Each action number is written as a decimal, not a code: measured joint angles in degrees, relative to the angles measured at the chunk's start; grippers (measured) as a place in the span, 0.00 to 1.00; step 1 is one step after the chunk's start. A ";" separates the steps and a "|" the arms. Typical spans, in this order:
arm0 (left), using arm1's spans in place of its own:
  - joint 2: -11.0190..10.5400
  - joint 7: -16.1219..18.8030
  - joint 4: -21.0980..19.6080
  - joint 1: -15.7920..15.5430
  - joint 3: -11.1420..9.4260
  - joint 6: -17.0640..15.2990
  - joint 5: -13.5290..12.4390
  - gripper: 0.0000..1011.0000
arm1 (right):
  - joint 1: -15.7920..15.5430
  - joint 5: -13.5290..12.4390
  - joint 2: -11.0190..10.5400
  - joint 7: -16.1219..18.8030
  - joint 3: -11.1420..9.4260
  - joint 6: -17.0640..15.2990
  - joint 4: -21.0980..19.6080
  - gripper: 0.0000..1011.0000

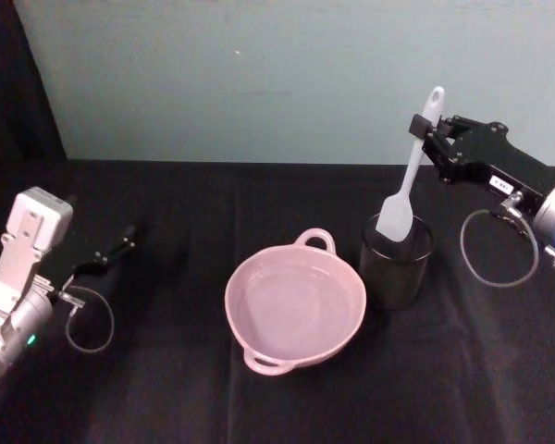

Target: Use the one hand to pick up the spoon and stir the clear water in the bowl.

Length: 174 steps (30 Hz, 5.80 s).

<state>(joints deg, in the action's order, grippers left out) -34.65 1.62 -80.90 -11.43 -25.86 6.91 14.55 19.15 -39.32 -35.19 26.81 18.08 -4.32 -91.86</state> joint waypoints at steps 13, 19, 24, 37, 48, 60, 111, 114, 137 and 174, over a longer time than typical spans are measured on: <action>0.00 0.00 0.00 0.00 0.00 0.00 0.00 0.99 | 0.97 1.56 -0.36 0.54 0.55 -0.93 -1.25 0.12; 0.00 0.00 0.00 0.00 0.00 0.00 0.00 0.99 | 1.14 1.80 -0.40 0.54 0.59 -1.13 -1.50 0.12; 0.00 0.00 0.00 0.00 0.00 0.00 0.00 0.99 | 1.10 1.78 -0.39 0.52 0.59 -1.11 -1.42 0.12; 0.00 0.00 0.00 0.00 0.00 0.00 0.00 0.99 | 1.04 1.64 -0.35 0.50 0.59 -1.04 -1.30 0.12; 0.00 0.00 0.00 0.00 0.00 0.00 0.00 0.99 | 0.85 1.87 -0.32 0.48 0.81 -0.89 -1.64 0.12; 0.00 0.00 0.00 0.00 0.00 0.00 0.00 0.99 | -0.63 5.79 1.55 2.90 5.67 2.14 -4.69 0.12; 0.00 0.00 0.00 0.00 0.00 0.00 0.00 0.99 | 3.08 14.91 16.01 3.30 9.44 11.50 15.17 0.12; 0.00 0.00 0.00 0.00 0.00 0.00 0.00 0.99 | 2.72 14.97 15.37 2.77 8.24 11.51 15.12 0.12; 0.00 0.00 0.00 0.00 0.00 0.00 0.00 0.99 | -4.75 15.14 11.92 4.69 8.83 9.62 4.64 0.12; 0.00 0.00 0.00 0.00 0.00 0.00 0.00 0.99 | -0.75 18.85 15.56 -0.95 5.61 11.68 12.16 0.12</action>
<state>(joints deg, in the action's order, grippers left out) -34.65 1.62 -80.90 -11.43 -25.86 6.91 14.55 18.40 -20.46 -19.63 25.86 23.69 7.36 -79.71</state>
